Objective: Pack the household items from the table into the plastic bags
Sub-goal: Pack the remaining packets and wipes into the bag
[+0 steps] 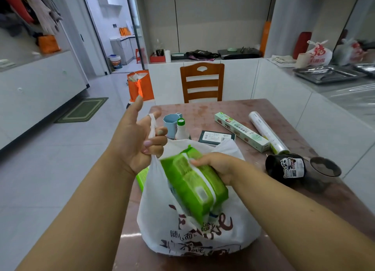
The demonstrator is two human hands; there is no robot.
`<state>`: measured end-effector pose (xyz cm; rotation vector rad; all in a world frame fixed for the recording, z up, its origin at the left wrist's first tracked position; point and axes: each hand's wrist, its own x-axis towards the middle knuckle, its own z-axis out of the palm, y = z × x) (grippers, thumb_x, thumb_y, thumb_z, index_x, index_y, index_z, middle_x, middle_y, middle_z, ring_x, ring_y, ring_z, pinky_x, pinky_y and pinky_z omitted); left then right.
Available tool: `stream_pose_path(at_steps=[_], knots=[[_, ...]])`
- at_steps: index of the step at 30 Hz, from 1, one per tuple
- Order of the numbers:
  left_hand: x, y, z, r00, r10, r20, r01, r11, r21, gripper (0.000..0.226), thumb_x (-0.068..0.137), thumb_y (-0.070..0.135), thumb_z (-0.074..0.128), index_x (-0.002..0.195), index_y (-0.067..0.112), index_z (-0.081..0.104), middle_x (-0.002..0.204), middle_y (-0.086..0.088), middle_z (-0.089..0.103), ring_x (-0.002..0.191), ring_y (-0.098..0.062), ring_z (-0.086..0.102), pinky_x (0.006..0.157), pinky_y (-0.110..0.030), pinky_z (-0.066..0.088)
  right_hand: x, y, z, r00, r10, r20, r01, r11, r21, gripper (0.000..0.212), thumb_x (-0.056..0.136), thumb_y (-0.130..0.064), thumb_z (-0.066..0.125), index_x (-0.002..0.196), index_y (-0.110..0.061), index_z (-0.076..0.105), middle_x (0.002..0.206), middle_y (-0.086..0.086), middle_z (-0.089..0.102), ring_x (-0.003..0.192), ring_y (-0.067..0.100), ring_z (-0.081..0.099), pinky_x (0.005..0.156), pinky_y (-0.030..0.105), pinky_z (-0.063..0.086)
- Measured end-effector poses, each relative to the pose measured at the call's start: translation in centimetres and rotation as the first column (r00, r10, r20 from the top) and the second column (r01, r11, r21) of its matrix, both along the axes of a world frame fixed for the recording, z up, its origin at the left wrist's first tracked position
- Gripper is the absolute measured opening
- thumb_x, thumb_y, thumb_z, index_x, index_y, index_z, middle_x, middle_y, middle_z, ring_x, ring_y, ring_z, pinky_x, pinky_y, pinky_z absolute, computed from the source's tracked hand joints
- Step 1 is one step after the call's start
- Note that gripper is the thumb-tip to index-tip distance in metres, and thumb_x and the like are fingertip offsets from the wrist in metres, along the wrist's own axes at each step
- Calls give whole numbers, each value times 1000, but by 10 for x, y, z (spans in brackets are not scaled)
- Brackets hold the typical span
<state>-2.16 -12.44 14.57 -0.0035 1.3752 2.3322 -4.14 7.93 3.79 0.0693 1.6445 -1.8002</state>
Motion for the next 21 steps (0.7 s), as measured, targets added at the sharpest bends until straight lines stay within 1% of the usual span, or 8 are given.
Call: stream_pose_path(at_steps=[5,10,12,14,16,18,19,21], knots=[[3,-19,1,1000,-1,24,-1,997,75,57,83,67,43,114,19,44,62,-1,39,34,-4,28,33,-10,19,-16,27,-11,922,-377,88,370,925,83,23,97,-27,50,106,-11,63,67,8,74,57,22,71,53,29,57],[4,-18,2,997,70,33,-71,997,3,61,86,64,43,125,18,49,61,-2,41,37,-4,26,35,-11,19,-5,62,-5,972,-227,-62,215,747,629,40,98,-40,44,124,-12,56,92,5,62,82,22,58,84,34,45],[3,-16,3,996,82,28,-81,995,-53,61,87,63,42,126,17,49,60,-2,40,36,-5,25,35,-12,19,-2,57,3,989,-129,-74,144,698,701,50,99,-47,36,134,-13,49,107,2,61,92,20,58,86,32,42],[2,-13,4,995,92,22,-89,990,-110,63,88,63,41,129,17,49,60,-3,40,36,-5,25,36,-12,20,-2,54,11,996,-39,-83,89,622,778,69,97,-58,25,147,-10,34,143,9,47,125,27,49,102,36,36],[2,-10,5,996,89,20,-86,988,-131,64,88,63,41,131,16,49,59,-3,40,36,-5,25,36,-12,20,-1,56,25,986,-60,-157,165,530,832,83,91,-70,18,147,-11,35,150,14,38,134,31,40,108,40,31],[2,-8,4,997,75,22,-71,988,-136,63,88,63,41,130,16,50,58,-3,41,35,-5,26,35,-11,22,-3,66,42,929,-207,-306,369,554,746,86,87,-76,19,129,-11,57,131,13,60,119,29,52,102,39,37],[3,-7,4,998,65,24,-61,988,-140,61,89,62,40,128,17,52,57,-3,41,35,-5,26,33,-11,23,-3,72,51,895,-289,-341,446,613,652,85,86,-76,21,113,-8,64,102,8,74,99,24,59,90,35,43],[3,-4,2,999,45,26,-41,987,-157,58,91,61,38,126,17,53,57,-4,42,34,-5,27,32,-11,24,3,75,64,857,-379,-349,510,718,474,77,89,-73,23,93,-8,65,46,-5,64,61,14,54,61,28,38]])
